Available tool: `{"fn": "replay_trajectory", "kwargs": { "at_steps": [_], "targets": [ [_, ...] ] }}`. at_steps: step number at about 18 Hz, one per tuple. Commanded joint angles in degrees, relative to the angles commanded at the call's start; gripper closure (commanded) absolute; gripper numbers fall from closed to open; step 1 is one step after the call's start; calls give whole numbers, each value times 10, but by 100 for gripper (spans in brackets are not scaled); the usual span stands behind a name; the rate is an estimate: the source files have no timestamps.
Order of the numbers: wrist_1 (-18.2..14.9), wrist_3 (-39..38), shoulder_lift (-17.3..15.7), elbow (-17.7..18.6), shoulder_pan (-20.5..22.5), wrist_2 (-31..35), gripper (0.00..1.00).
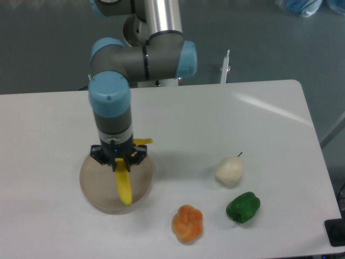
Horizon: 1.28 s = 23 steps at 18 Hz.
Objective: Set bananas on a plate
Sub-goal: 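Lower the banana onto the plate surface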
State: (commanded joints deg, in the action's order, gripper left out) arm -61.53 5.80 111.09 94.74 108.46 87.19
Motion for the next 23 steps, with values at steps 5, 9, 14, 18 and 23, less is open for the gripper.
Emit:
{"fn": "replay_trajectory", "kwargs": {
  "at_steps": [5, 9, 14, 18, 23],
  "targets": [
    [80, 5, 20, 46, -8, 10, 78],
    [90, 4, 33, 51, -23, 27, 77],
    [91, 4, 47, 52, -33, 40, 77],
    [91, 3, 55, 48, -47, 40, 76],
    [113, 4, 68, 49, -50, 47, 76]
  ]
}}
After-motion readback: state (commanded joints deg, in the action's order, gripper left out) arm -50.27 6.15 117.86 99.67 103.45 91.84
